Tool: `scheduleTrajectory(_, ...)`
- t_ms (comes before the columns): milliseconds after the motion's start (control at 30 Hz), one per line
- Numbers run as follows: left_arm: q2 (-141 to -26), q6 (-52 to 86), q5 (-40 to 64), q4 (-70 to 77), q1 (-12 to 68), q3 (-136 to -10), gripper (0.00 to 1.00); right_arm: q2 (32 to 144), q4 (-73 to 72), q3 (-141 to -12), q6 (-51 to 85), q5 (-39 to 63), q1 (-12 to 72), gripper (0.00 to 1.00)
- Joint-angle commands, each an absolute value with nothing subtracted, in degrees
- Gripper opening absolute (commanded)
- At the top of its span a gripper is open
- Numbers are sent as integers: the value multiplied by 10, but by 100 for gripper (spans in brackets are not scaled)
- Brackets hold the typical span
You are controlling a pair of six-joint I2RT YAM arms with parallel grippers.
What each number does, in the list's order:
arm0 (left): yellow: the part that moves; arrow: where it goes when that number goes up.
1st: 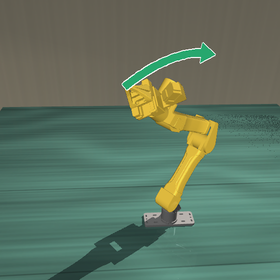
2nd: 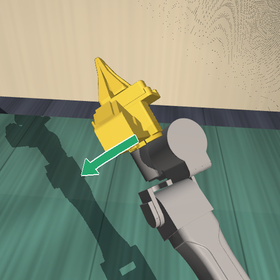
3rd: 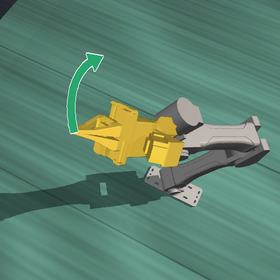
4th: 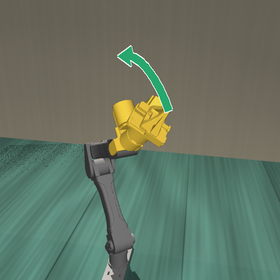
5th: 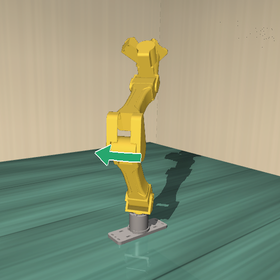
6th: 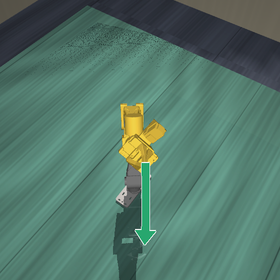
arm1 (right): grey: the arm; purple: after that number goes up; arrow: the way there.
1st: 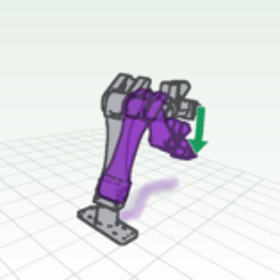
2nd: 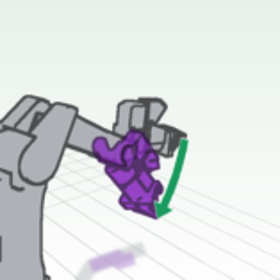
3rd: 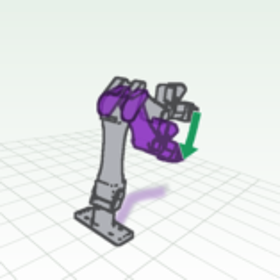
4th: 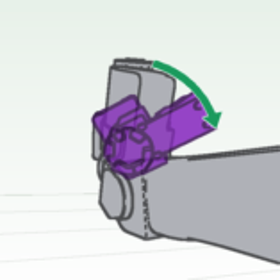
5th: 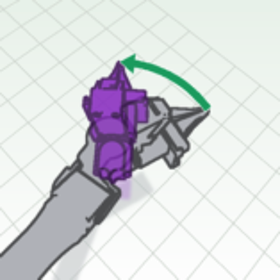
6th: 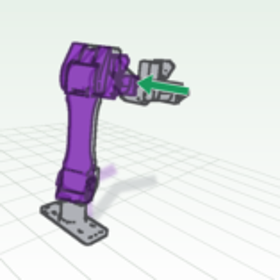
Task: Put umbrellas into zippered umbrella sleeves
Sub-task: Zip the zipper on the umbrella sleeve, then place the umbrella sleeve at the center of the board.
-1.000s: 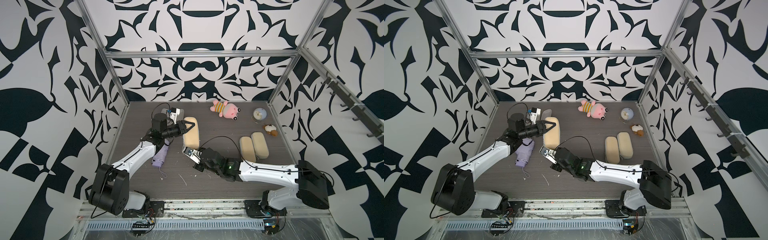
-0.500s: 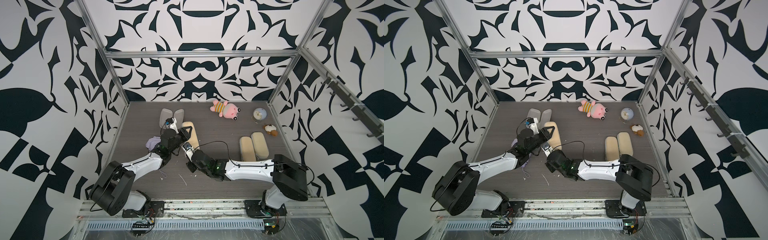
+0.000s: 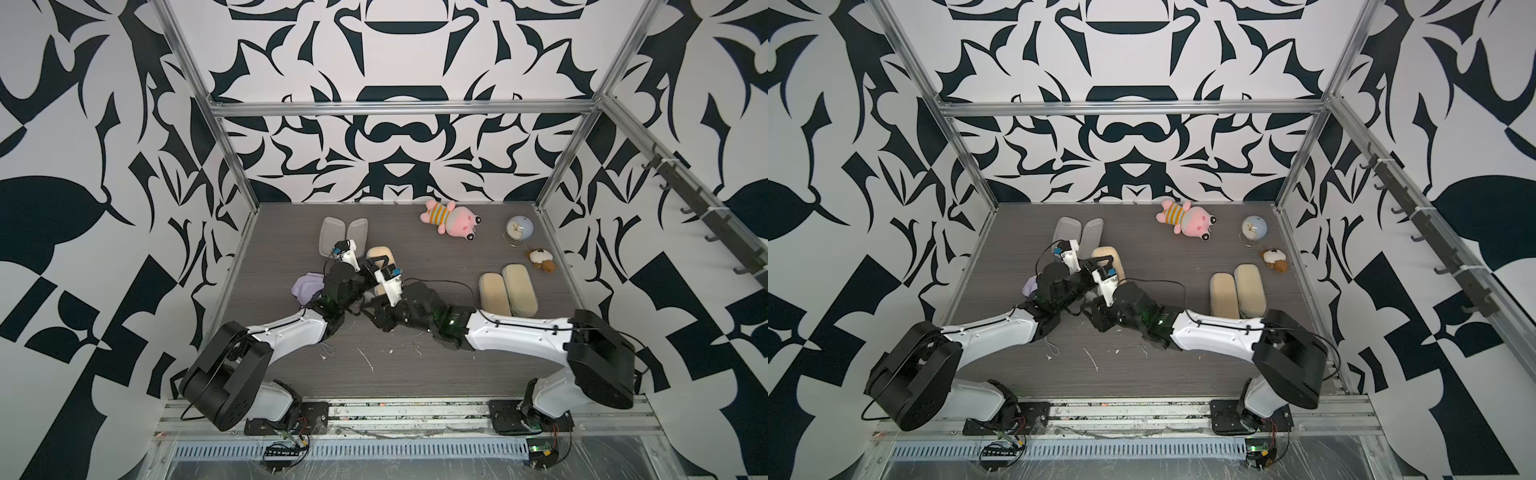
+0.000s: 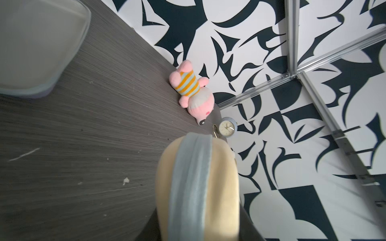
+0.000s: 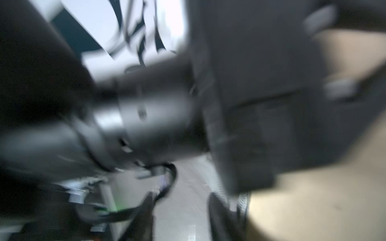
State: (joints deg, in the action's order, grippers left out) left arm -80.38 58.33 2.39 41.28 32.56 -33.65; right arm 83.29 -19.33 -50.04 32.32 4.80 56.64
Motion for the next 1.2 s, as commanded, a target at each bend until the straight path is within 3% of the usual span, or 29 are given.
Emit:
scheduleTrajectory(0, -807, 609, 97, 440, 277, -366, 0, 733, -142, -472, 385, 83, 506, 56)
scheduleTrajectory(167, -892, 637, 158, 445, 290, -425, 0, 640, 56, -472, 329, 71, 383, 58)
scheduleTrajectory(333, -1045, 688, 151, 487, 385, -522, 1, 597, 148, -502, 285, 41, 270, 57)
scheduleTrajectory(600, -1269, 752, 106, 494, 480, -719, 5, 585, 206, -544, 240, 24, 207, 54)
scheduleTrajectory(700, -1325, 751, 107, 450, 495, -790, 17, 580, 201, -536, 247, 26, 207, 54)
scheduleTrajectory(767, -1344, 735, 97, 402, 501, -817, 30, 580, 196, -527, 258, 30, 206, 53)
scheduleTrajectory(867, -1341, 717, 102, 302, 501, -839, 60, 580, 177, -512, 277, 40, 206, 52)
scheduleTrajectory(1033, -1252, 593, 97, 68, 499, -833, 97, 602, 173, -515, 309, 21, 206, 51)
scheduleTrajectory(1167, -1154, 502, 66, -44, 476, -792, 100, 648, 189, -544, 345, -1, 210, 52)
